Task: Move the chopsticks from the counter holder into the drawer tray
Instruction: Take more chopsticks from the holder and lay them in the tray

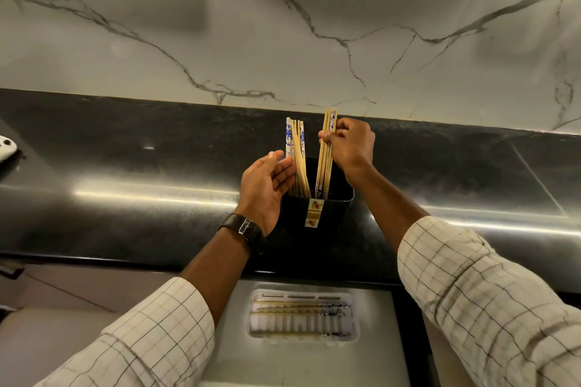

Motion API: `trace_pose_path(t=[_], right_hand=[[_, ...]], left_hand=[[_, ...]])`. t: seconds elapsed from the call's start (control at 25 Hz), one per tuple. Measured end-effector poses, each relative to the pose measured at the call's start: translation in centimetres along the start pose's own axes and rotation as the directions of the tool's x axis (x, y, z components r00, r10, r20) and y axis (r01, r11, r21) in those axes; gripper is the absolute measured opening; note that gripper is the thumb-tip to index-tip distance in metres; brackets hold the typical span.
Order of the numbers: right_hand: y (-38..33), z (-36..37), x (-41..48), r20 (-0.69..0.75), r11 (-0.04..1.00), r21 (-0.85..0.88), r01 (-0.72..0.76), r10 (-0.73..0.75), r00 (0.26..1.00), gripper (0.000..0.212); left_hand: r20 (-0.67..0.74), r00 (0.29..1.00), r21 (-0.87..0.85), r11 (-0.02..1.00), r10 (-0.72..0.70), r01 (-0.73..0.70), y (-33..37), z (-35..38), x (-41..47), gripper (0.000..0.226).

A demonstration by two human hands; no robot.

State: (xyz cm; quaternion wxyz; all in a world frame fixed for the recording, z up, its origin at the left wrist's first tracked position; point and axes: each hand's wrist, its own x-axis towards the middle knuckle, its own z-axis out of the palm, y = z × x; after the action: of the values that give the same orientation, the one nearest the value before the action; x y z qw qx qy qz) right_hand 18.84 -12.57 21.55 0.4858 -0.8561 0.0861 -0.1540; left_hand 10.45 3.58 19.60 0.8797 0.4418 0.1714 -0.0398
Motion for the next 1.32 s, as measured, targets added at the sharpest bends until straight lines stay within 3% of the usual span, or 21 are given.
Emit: trace_pose_path(t=[0.16, 0.28, 0.44, 0.48, 0.56, 0.76, 1.04, 1.32], right_hand=[[-2.1, -2.7, -1.5, -0.059, 0.982, 0.161, 0.103, -0.095, 0.994, 0.019], [-3.6, -5.2, -2.9, -0.073, 0.94, 0.31, 0.144, -0.127, 0.989, 0.019], [-5.0, -8.0, -5.5, 0.06, 0.795, 0.606, 0.021, -0.072, 0.996, 0.016], [-5.1, -8.4, -6.1, 0.105, 0.749, 0.662, -0.033, -0.05, 0.993, 0.018], [-4.9, -9.1, -7.0, 0.172, 0.704, 0.703, -0.101, -0.031, 0.985, 0.021], [-3.7, -12.1, -7.8, 0.333, 0.788, 0.579, -0.211, 0.008, 0.943, 0.029], [-2.7, -15.2, -8.5, 0.448, 0.946, 0.304, -0.11, -0.04, 0.893, 0.026], [-2.1, -15.2, -9.8, 0.345, 0.96, 0.279, -0.001, -0.1, 0.933, 0.029]], left_hand=[[0.079, 0.995, 0.082, 0.994, 0.067, -0.074, -0.1, 0.6, -1.4, 0.025], [0.19, 0.952, 0.301, 0.909, 0.238, -0.287, 0.3, 2.1, -2.5, 0.026], [0.477, 0.8, 0.537, 0.6, 0.363, -0.593, 0.7, 5.2, -3.7, 0.03], [0.512, 0.785, 0.546, 0.573, 0.349, -0.611, 0.7, 5.6, -3.9, 0.027], [0.522, 0.813, 0.549, 0.627, 0.259, -0.553, 0.7, 5.6, -4.2, 0.021], [0.572, 0.819, 0.586, 0.681, 0.036, -0.439, 0.0, 3.5, -5.8, 0.017], [0.577, 0.811, 0.65, 0.657, -0.098, -0.382, -1.1, 1.5, -8.1, 0.019], [0.58, 0.807, 0.663, 0.641, -0.111, -0.388, -0.8, 0.9, -9.5, 0.025]])
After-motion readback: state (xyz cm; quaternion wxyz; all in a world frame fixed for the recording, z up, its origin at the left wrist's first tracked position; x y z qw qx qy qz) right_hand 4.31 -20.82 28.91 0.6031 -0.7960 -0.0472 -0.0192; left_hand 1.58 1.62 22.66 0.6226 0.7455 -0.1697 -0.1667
